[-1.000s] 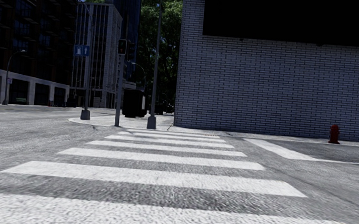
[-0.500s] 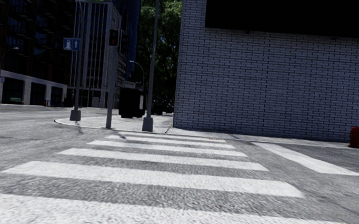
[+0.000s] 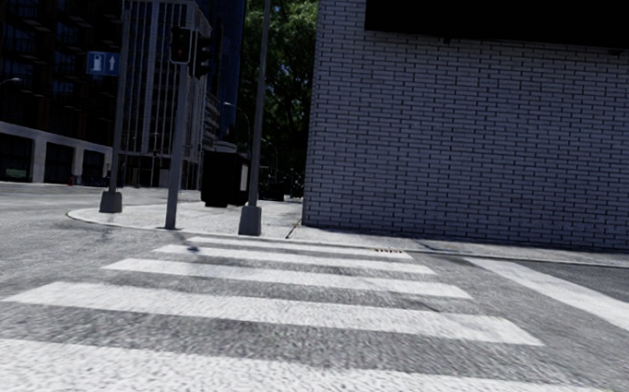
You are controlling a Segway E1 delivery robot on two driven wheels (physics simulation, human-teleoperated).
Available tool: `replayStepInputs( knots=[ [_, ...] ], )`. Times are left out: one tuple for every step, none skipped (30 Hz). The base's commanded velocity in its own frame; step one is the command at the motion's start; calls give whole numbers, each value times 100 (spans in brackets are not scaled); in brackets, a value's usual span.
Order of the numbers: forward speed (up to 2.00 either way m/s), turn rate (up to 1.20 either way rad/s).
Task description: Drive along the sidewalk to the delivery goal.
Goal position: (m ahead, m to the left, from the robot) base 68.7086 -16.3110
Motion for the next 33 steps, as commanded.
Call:
replayStepInputs(
  knots=[
    [200, 0],
    [200, 0],
    [200, 0],
    [200, 0],
    [200, 0],
    [200, 0],
    [200, 0],
    [200, 0],
    [200, 0],
    [200, 0],
    [200, 0],
    [200, 0],
    [200, 0],
    [200, 0],
    [200, 0],
    [200, 0],
    [200, 0],
    [200, 0],
    [200, 0],
    [200, 0],
    [200, 0],
    [200, 0],
    [200, 0],
    [200, 0],
    [200, 0],
    [200, 0],
    [200, 0],
    [200, 0],
    [200, 0],
    [200, 0],
    [200, 0],
    [200, 0],
    [200, 0]
  ],
)
